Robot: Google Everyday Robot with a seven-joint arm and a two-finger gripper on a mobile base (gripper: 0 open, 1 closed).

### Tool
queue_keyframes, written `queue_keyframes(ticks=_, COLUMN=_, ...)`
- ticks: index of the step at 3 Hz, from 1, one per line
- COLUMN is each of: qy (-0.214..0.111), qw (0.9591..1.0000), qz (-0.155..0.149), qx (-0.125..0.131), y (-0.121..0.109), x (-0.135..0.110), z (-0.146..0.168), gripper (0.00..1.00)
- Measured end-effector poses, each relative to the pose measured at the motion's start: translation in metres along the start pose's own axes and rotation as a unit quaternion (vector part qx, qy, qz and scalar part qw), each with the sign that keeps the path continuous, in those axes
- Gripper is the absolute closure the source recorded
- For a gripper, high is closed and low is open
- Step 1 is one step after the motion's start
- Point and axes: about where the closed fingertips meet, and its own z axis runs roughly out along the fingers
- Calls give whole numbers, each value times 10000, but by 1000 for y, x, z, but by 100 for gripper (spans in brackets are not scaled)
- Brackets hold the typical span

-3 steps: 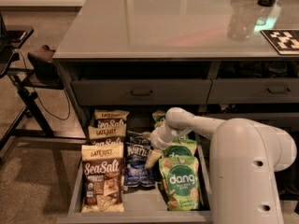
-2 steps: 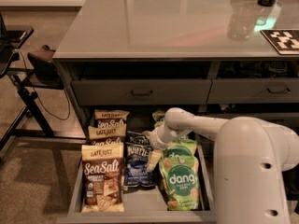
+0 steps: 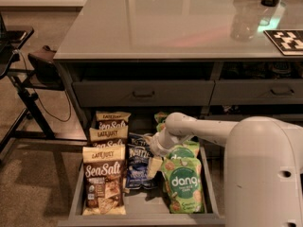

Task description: Pick blue chip bag from middle drawer and place on counter

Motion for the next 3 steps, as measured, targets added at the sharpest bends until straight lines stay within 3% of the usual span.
queue_keyframes(ticks=2, qy=-55, qw=9988, qz=429, qx=-219, y=-5, x=28, z=32, gripper=0)
queue_keyframes(ticks=3, qy=-77, qw=9979, qz=621, qx=-159, y=-8, x=40, z=45, gripper=19)
